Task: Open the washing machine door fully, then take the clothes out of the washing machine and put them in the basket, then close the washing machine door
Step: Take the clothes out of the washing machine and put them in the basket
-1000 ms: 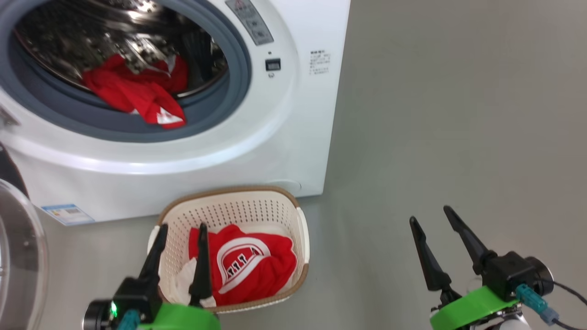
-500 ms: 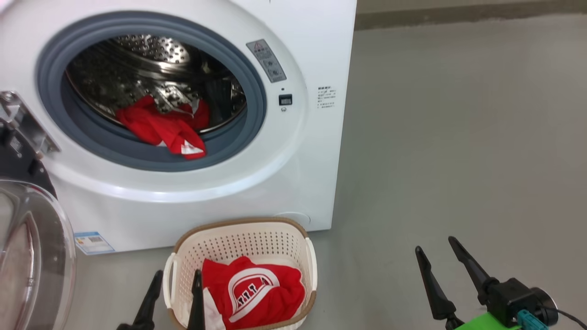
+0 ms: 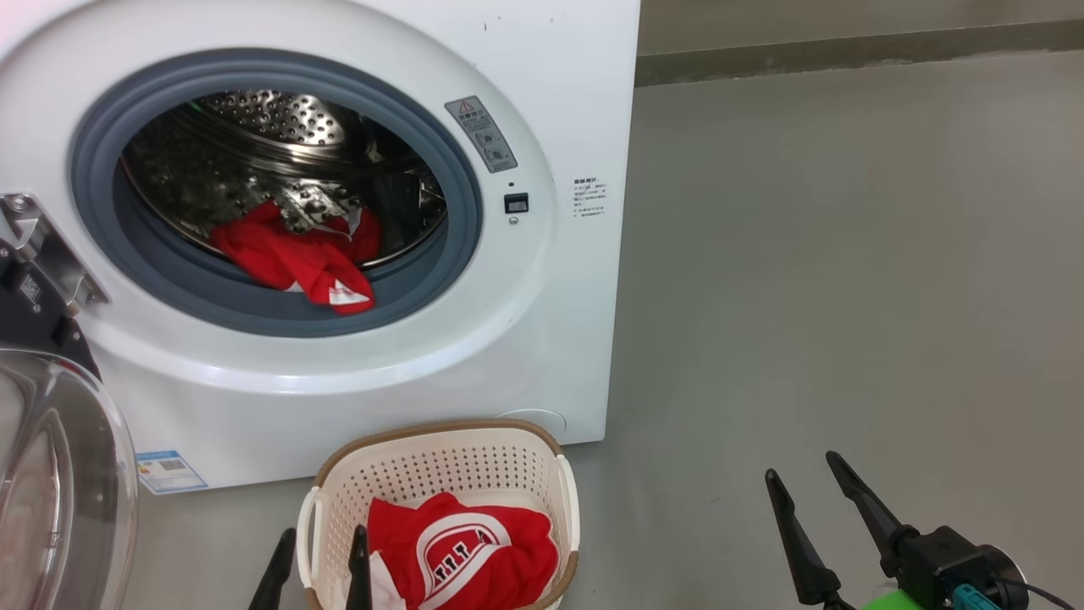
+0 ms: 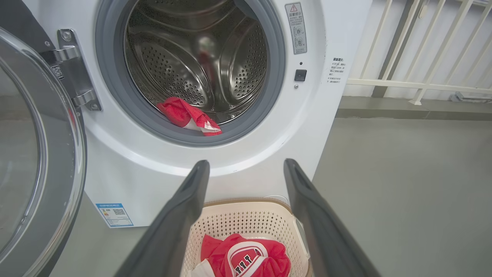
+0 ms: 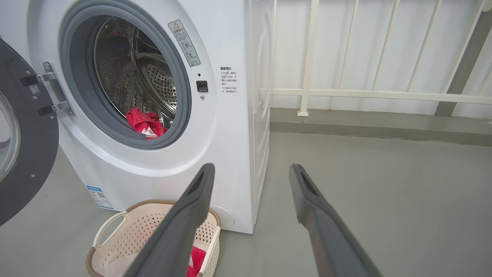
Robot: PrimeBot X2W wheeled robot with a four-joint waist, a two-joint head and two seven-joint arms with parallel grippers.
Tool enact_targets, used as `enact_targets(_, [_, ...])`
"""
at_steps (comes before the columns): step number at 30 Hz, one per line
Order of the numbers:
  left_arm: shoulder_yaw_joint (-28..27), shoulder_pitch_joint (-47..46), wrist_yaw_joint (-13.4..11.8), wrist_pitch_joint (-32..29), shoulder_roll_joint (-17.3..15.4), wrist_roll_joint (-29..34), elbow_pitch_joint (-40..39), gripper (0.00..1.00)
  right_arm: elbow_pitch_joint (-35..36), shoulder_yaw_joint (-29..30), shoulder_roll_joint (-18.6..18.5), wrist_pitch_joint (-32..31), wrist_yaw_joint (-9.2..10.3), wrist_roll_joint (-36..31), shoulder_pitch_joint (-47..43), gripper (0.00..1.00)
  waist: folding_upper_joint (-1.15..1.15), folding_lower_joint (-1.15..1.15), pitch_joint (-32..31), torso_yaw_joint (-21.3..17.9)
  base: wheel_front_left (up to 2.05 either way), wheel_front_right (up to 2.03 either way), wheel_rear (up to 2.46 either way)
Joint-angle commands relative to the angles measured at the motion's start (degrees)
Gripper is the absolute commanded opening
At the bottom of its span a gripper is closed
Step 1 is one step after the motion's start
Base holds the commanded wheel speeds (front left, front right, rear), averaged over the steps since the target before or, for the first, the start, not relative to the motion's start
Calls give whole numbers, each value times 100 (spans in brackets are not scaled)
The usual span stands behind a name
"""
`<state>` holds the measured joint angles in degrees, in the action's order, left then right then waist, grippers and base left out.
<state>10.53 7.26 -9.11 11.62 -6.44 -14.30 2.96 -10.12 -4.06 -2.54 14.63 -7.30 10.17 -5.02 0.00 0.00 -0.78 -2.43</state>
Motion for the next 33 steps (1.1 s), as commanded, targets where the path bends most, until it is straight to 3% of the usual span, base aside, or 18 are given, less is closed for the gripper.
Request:
enact_targets(1, [-204,-53,-57,14,-54,-31,-154,100,127,-121,-34,37,-19,32,89,100,0,0,-2,3,0,0,0])
enact_targets(20, [-82,-188,-133,-45,-55,-37,-73,100,130,-172,-34,37,-19,32,158,100,0,0,101,7,0,0,0])
enact_targets(33, [32,-1050,-164,-3,17,36,362,100,391,-112,-34,37,-19,-84,471,100,0,0,999,27,0,0,0])
